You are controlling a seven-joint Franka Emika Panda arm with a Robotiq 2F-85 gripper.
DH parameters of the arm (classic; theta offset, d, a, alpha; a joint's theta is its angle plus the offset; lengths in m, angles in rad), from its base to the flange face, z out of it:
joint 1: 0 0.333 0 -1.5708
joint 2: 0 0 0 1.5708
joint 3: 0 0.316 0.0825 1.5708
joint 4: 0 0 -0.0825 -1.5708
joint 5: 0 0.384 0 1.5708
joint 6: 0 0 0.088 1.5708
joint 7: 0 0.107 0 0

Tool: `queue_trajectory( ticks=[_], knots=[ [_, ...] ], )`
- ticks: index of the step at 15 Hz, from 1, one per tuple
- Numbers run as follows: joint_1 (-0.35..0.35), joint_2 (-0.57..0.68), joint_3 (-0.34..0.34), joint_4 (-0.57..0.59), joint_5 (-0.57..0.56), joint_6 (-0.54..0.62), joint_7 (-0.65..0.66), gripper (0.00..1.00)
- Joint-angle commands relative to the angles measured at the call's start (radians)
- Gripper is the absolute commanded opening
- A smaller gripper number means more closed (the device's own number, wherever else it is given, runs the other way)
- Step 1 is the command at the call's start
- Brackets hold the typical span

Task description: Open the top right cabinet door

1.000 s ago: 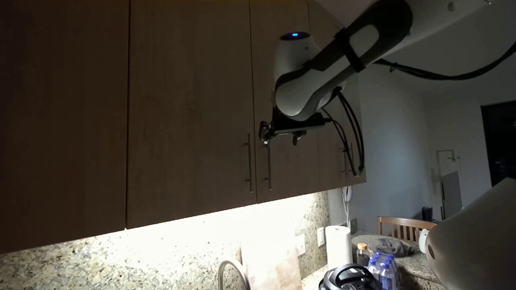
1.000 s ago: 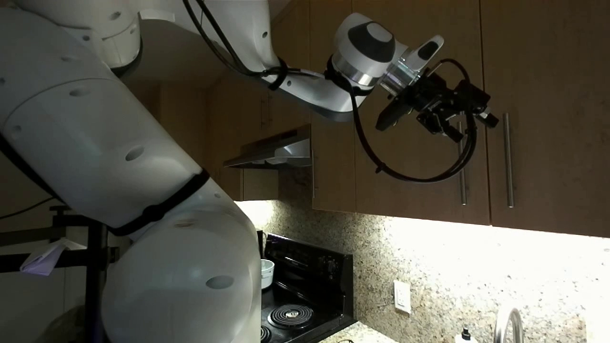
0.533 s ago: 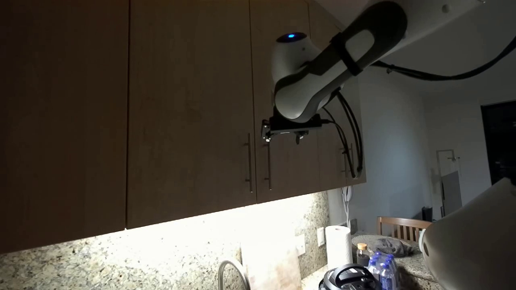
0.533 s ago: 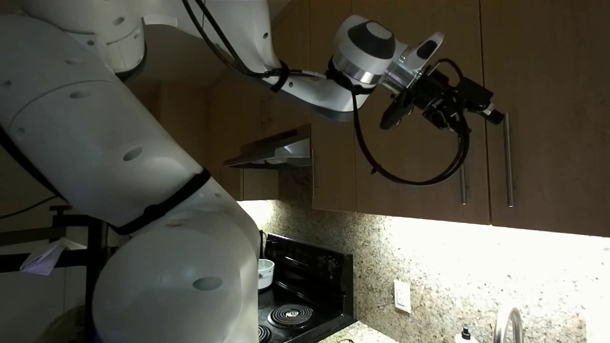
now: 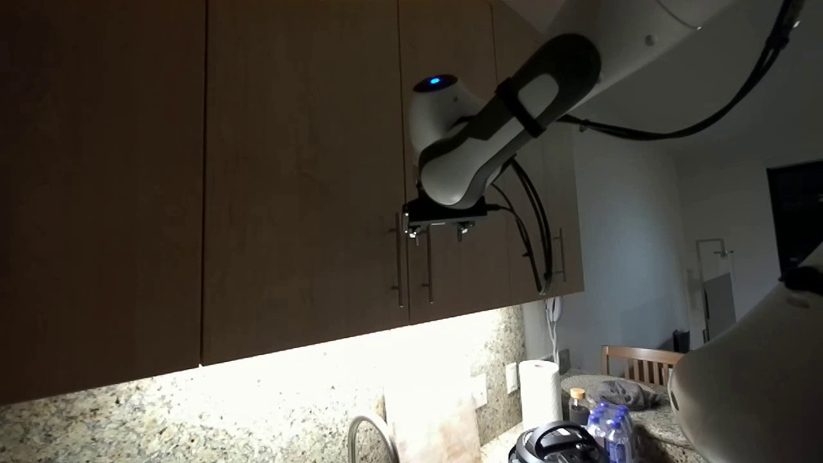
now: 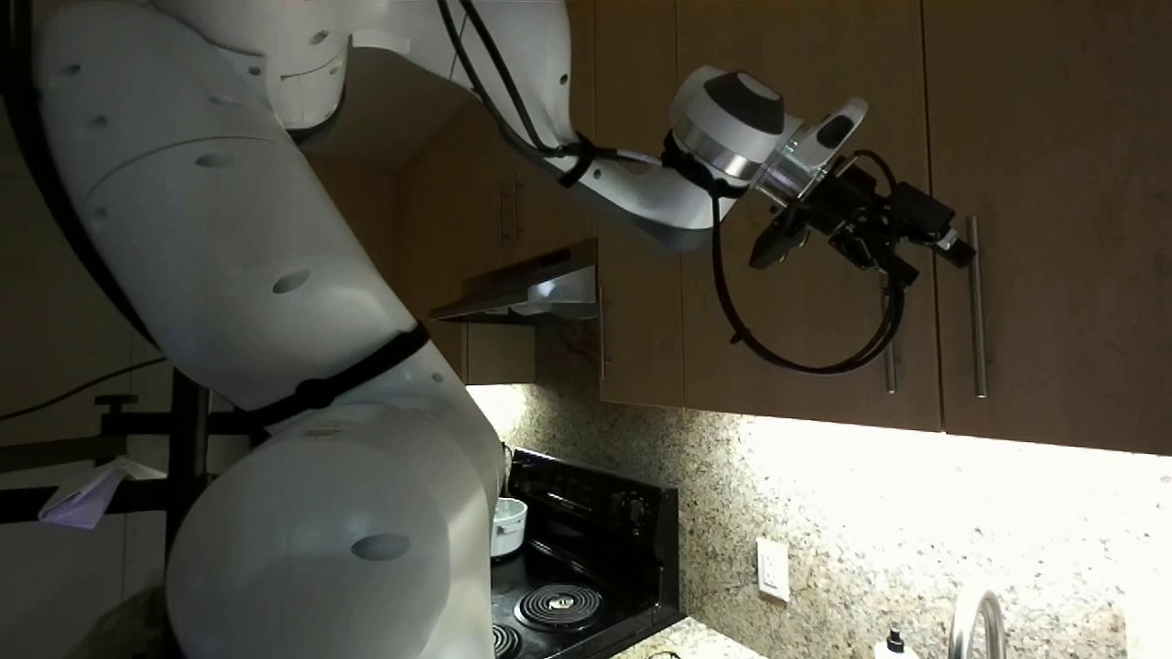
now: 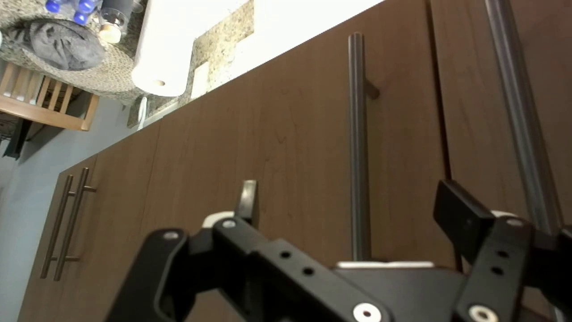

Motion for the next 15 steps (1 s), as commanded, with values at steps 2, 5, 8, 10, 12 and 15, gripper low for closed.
queue_trajectory(
  ticks=[2,5,8,10,12,15],
  knots=[
    [0.025,0.130,-0.020,0.099,-0.118,-0.089,0.111,1.00],
    [0.071,0.185,-0.070,0.127,-0.184,-0.137,0.176,1.00],
    [0.133,0.229,-0.136,0.142,-0.245,-0.121,0.251,1.00],
    [0.171,0.245,-0.174,0.151,-0.295,-0.112,0.317,1.00],
    [0.202,0.253,-0.206,0.162,-0.353,-0.118,0.391,1.00],
    [0.255,0.234,-0.256,0.148,-0.375,-0.145,0.423,1.00]
  ],
)
